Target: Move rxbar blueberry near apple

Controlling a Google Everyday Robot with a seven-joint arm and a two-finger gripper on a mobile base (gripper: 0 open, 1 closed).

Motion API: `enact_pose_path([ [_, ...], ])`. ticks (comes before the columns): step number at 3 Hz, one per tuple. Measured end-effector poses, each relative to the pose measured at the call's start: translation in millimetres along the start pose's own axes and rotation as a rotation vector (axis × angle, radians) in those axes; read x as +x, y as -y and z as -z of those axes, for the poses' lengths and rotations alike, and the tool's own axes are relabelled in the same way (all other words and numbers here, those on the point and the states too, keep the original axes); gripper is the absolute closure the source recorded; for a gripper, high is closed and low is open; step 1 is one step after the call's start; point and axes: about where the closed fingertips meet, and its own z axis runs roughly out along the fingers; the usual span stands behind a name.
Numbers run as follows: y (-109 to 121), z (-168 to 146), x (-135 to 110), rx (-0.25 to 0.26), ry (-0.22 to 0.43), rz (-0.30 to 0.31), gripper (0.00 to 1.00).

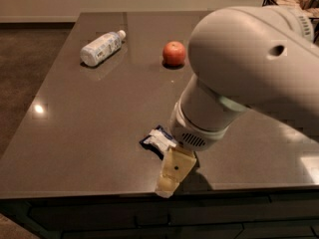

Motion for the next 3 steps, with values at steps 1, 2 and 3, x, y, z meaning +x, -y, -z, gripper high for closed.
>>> enact_pose_path([
  [1, 10.6, -17.8, -4.2, -0.003, -0.012, -0.006, 0.00],
  [2, 20.1, -28.9, -4.5, -0.008, -0.019, -0.014, 0.00],
  [3, 28.5, -33.4, -4.9, -0.005, -0.020, -0.021, 0.00],
])
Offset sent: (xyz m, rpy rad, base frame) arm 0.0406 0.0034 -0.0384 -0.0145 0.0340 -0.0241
